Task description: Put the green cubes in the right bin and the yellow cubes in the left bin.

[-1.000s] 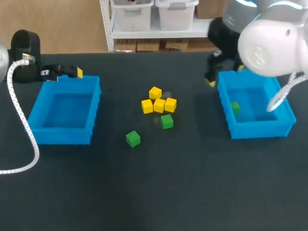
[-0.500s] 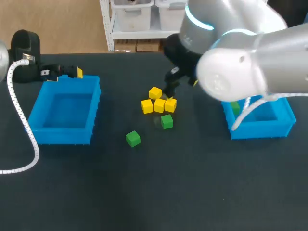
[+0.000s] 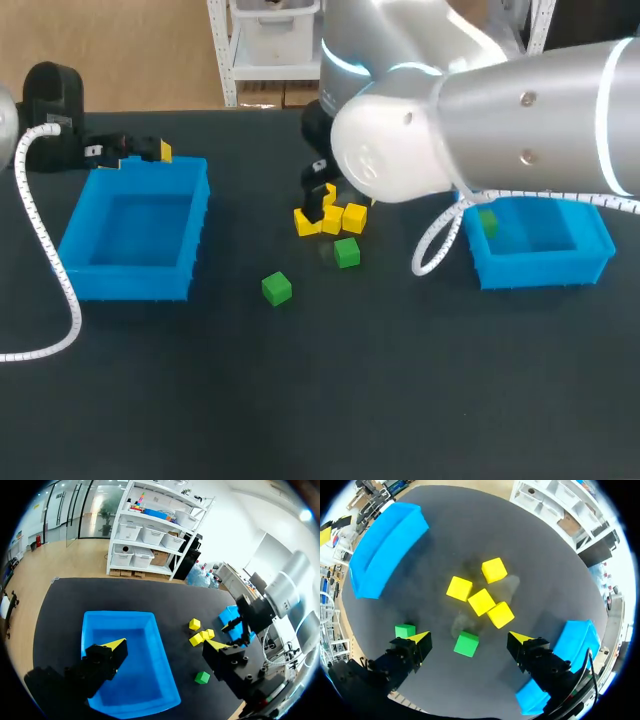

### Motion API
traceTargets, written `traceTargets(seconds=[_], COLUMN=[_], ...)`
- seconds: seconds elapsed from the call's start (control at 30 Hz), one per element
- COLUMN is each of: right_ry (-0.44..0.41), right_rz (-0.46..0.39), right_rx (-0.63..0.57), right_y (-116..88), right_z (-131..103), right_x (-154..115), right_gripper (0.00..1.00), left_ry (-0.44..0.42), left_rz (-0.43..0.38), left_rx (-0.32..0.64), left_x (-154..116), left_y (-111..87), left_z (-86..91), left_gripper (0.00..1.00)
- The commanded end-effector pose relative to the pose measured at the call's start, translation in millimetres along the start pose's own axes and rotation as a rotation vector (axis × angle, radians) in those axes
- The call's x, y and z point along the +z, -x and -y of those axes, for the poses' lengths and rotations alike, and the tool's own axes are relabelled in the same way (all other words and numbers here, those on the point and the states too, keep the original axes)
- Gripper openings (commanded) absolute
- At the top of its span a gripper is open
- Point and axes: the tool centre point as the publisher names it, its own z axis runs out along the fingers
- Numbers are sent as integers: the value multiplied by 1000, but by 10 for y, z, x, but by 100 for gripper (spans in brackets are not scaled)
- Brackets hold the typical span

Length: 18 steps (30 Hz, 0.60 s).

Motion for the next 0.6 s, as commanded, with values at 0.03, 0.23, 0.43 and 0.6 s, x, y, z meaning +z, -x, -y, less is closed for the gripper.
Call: traceTargets(seconds=[0.03, 0.23, 0.43, 0.6], right_ry=[-7, -26, -33, -53], right_rz=[13, -8, -21, -28], right_rx=[12, 14, 4, 21], right_y=[-127, -267, -285, -272], right_z=[16, -1, -43, -58], right_x=[13, 137, 295, 402], right_gripper=[100, 100, 100, 100], left_ry=[-10, -10, -10, -10], left_rz=[5, 5, 5, 5], left_rx=[2, 2, 2, 2], left_x=[-1, -1, -1, -1], left_y=[-10, -10, -10, -10], left_z=[-22, -22, -22, -22], left_gripper=[100, 100, 100, 100])
